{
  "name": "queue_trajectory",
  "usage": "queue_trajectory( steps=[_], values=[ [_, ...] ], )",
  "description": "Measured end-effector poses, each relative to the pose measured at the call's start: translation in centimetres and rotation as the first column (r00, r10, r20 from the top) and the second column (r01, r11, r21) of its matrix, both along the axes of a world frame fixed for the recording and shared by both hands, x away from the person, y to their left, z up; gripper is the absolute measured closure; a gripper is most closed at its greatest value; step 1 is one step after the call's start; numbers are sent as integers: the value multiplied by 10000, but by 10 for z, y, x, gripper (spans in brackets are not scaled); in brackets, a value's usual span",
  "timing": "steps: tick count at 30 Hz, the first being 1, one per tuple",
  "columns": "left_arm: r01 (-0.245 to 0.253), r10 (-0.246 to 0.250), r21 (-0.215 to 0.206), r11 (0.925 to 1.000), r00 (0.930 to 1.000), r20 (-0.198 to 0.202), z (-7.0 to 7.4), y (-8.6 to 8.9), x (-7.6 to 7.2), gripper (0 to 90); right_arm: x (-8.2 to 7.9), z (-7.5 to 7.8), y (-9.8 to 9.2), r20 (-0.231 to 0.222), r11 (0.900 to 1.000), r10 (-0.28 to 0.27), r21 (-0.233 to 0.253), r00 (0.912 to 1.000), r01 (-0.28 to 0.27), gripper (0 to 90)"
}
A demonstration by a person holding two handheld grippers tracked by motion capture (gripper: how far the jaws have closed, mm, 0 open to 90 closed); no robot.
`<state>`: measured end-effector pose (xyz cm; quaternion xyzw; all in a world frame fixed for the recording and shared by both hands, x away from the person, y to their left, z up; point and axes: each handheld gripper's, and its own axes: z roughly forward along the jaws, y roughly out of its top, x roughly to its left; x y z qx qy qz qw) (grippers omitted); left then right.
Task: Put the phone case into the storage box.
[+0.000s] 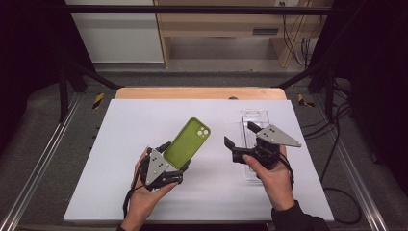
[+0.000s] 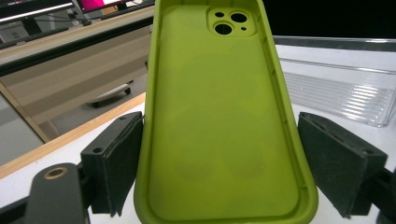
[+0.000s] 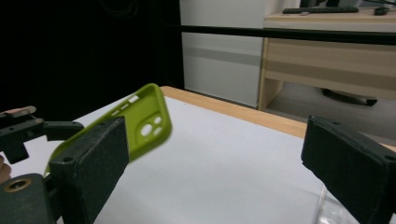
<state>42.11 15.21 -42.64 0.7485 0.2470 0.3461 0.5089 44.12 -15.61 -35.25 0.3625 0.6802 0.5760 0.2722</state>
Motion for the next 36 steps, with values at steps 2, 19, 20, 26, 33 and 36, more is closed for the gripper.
queue_trajectory(
  steps=[2, 19, 20, 26, 33, 36],
  values=[
    [18, -18, 54, 10000, 10000, 74, 0, -1, -1, 164, 3, 0, 7, -38, 9999, 126, -95, 9999, -126, 77],
    [111, -124, 281, 9995, 9990, 440, 2, -7, -8, 164, 16, -10, 34, -910, 9969, 732, 338, 9932, -704, 110],
    [134, -148, 311, 9994, 9988, 465, 3, -7, -9, 164, 16, -10, 34, -910, 9969, 732, 338, 9932, -704, 110],
    [183, -199, 315, 9993, 9985, 501, 2, -9, -10, 164, 20, -16, 42, -1229, 9929, 1098, 600, 9863, -1031, 205],
    [171, -189, 317, 9994, 9981, 578, 2, -9, -11, 164, 28, -25, 50, -1754, 9868, 1481, 910, 9733, -1338, 361],
    [164, -182, 301, 9994, 9980, 602, 3, -9, -11, 164, 29, -27, 51, -1869, 9850, 1587, 969, 9695, -1426, 385]
  ],
)
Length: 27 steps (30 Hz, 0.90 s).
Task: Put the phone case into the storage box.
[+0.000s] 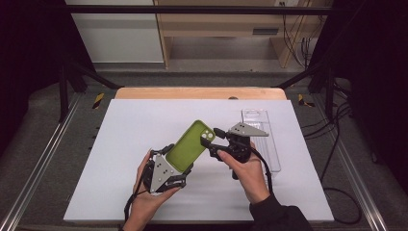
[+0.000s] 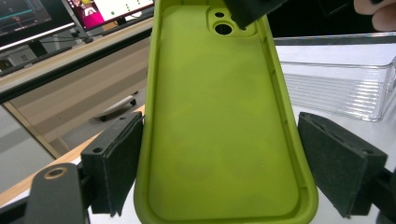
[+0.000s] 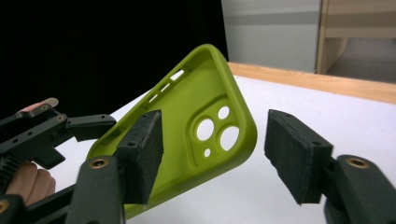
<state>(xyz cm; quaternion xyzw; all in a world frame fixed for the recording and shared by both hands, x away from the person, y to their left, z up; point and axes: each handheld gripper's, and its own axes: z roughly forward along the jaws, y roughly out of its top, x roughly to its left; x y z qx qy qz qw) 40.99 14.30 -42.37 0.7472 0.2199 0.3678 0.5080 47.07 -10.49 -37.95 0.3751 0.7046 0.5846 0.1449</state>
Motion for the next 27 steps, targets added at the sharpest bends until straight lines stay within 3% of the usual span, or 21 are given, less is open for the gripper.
queue_trajectory(
  steps=[8, 17, 27],
  values=[
    [-17, 16, 29, 10000, 10000, 37, 0, -1, 0, 164, 3, -2, 2, -303, 9993, 271, 263, 9992, -263, 483],
    [-99, 99, 40, 9999, 9999, -47, -4, -4, 0, 164, 4, -5, -4, -614, 9972, 62, 745, 9981, -16, 636],
    [-263, 270, 220, 9994, 9991, -326, -12, -4, 6, 164, 5, -10, -2, -818, 9945, -116, 1023, 9966, 200, 686]
  ],
)
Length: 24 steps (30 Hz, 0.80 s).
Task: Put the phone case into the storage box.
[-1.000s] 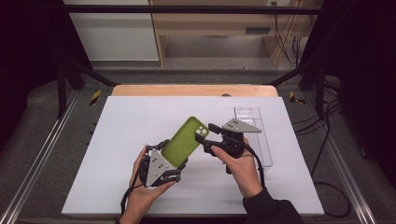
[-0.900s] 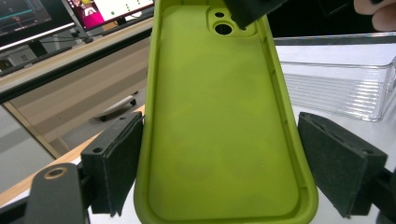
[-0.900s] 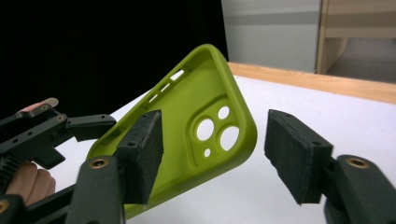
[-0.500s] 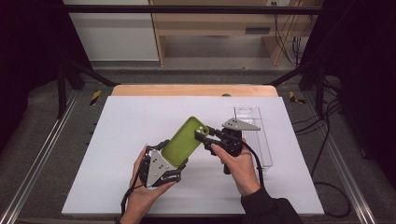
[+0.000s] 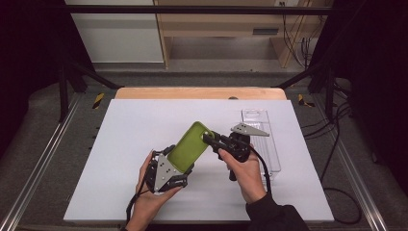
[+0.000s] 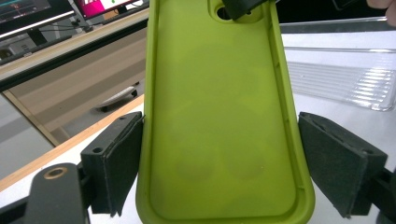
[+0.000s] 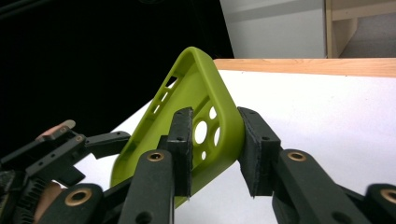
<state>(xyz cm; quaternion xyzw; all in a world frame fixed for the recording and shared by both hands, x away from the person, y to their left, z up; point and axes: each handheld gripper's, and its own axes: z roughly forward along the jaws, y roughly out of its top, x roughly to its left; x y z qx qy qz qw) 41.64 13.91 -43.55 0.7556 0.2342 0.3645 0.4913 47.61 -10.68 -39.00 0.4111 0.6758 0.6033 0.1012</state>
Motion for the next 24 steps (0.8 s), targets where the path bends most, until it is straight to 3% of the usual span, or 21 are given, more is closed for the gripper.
queue_trajectory(
  steps=[9, 14, 24],
  values=[
    [-218, 217, -8, 9998, 9994, -286, -6, -2, 4, 164, -3, 0, 4, -29, 9997, -147, 200, 9999, 148, 735],
    [-295, 292, -61, 9995, 9987, -425, -8, -1, 7, 164, -5, 2, 7, -210, 9980, -44, 636, 9998, 57, 763],
    [-320, 306, -231, 9992, 9977, -613, -9, 3, 11, 163, -8, 7, 17, 55, 9990, -106, 445, 9999, 103, 767]
  ],
)
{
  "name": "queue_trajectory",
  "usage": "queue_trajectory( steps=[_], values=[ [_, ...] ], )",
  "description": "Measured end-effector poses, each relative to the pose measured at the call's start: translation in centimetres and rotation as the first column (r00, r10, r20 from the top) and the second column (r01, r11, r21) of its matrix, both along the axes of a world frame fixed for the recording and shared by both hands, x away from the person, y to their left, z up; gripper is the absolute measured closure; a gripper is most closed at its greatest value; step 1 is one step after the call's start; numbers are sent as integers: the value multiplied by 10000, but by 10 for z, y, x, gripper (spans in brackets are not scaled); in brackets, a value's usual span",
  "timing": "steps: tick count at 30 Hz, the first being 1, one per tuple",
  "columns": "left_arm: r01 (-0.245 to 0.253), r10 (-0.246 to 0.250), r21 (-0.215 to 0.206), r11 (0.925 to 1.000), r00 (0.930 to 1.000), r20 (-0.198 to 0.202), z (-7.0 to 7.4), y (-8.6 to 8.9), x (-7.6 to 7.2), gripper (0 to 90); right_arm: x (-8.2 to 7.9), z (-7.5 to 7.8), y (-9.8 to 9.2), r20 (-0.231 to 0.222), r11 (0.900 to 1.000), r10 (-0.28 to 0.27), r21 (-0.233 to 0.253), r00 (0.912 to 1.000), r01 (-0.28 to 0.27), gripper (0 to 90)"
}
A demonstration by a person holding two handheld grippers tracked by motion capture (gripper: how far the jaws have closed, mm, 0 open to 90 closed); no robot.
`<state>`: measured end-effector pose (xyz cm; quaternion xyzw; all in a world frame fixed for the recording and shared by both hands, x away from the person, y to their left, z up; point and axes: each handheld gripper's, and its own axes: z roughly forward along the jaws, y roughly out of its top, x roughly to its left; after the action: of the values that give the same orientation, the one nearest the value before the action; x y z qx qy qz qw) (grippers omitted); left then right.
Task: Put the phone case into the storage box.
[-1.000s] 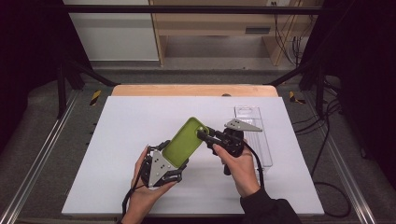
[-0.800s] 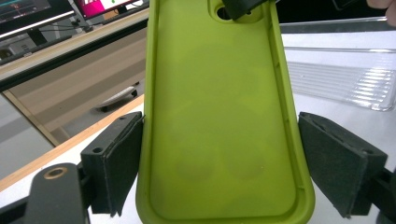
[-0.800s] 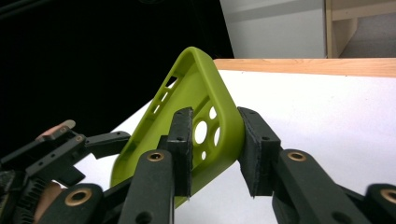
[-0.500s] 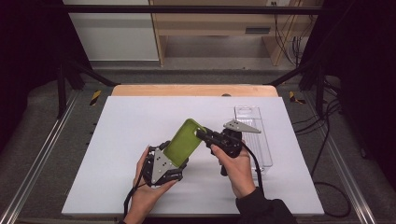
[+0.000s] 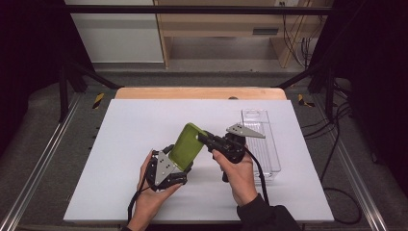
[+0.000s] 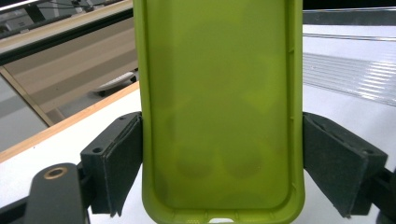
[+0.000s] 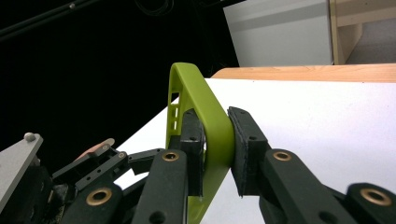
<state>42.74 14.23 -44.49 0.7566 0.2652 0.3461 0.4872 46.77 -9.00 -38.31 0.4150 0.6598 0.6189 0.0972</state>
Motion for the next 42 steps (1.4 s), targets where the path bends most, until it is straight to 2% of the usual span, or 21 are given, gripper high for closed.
queue_trajectory(
  steps=[15, 21, 23, 26, 31, 35, 42],
  values=[
    [-58, 45, -508, 9987, 9997, -255, -1, 10, 5, 157, -4, 10, 19, 611, 9985, 138, -530, 9980, -105, 770],
    [-66, 45, -667, 9977, 9995, -315, -1, 12, 7, 150, -6, 10, 24, 798, 9978, 17, -655, 9968, 36, 770],
    [-22, 4, -765, 9971, 9997, -232, -1, 13, 8, 141, -5, 10, 23, 782, 9978, -28, -652, 9969, 79, 770],
    [20, -51, -956, 9954, 9995, -317, -1, 14, 7, 111, -3, 11, 21, 784, 9975, -79, -696, 9969, 134, 770],
    [10, -72, -1464, 9892, 9991, -414, 2, 19, 4, 77, 1, 13, 16, 866, 9962, -208, -828, 9960, 280, 770],
    [1, -69, -1688, 9856, 9992, -397, 5, 28, 1, 51, 5, 17, 10, 1006, 9936, -283, -1060, 9945, 390, 769],
    [-174, 62, -2112, 9773, 9985, -537, 4, 47, 7, 36, 15, 23, -4, 1306, 9905, -243, -1307, 9911, 415, 769]
  ],
)
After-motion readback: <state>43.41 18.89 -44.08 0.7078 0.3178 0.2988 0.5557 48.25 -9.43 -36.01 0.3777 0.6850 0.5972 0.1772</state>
